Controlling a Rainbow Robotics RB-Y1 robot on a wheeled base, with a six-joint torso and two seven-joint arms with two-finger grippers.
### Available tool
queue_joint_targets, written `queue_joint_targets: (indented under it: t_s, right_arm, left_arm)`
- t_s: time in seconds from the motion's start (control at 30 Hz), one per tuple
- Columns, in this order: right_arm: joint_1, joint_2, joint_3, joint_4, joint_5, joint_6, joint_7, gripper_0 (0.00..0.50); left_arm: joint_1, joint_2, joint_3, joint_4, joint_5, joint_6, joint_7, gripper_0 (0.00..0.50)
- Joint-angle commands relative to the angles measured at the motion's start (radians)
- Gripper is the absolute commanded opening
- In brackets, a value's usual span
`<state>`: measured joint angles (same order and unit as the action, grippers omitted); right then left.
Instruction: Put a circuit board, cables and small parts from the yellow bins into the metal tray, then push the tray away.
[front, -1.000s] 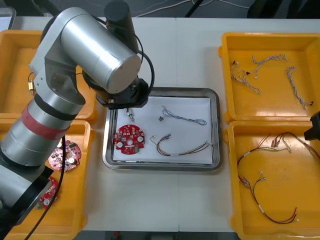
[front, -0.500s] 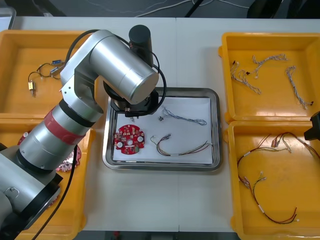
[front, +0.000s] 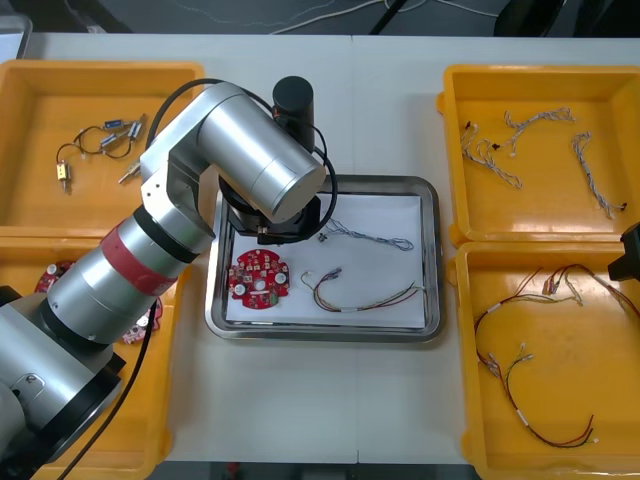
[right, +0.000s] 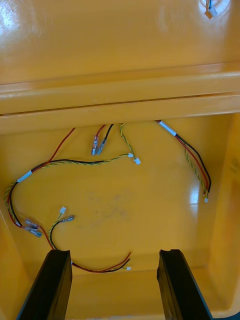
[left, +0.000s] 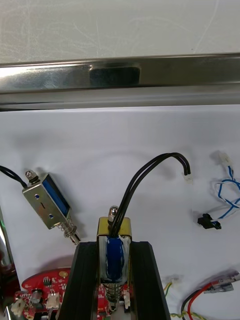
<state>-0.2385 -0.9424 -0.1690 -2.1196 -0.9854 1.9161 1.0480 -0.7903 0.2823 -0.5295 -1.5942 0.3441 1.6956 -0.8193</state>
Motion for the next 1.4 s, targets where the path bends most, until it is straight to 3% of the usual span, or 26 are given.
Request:
queue_joint_targets:
  t_s: [0.03, 0.57, 1.27, 1.33, 1.4]
  right_arm:
    - [0.012, -0.044, -0.032, -0.025, 0.008, 0.004, -0.049, 0.500]
    - [0.012, -0.044, -0.032, -0.025, 0.008, 0.004, -0.049, 0.500]
    - [0.012, -0.044, -0.032, -0.025, 0.008, 0.004, -0.049, 0.500]
    - [0.012, -0.044, -0.032, -0.025, 0.008, 0.004, -0.049, 0.500]
    - [0.012, -0.044, -0.032, -0.025, 0.008, 0.004, -0.049, 0.500]
  left_arm:
    - [-0.047, -0.026, -0.018, 0.013, -0.007, -0.028, 0.085, 0.000]
    - [-0.046, -0.026, -0.037, 0.057, -0.007, -0.096, 0.075, 0.000]
    - [-0.037, -0.026, -0.046, 0.062, -0.022, -0.097, 0.075, 0.000]
    - [-0.037, -0.026, -0.046, 0.062, -0.022, -0.097, 0.077, 0.079]
    - [-0.038, -0.026, -0.047, 0.062, -0.020, -0.097, 0.077, 0.226]
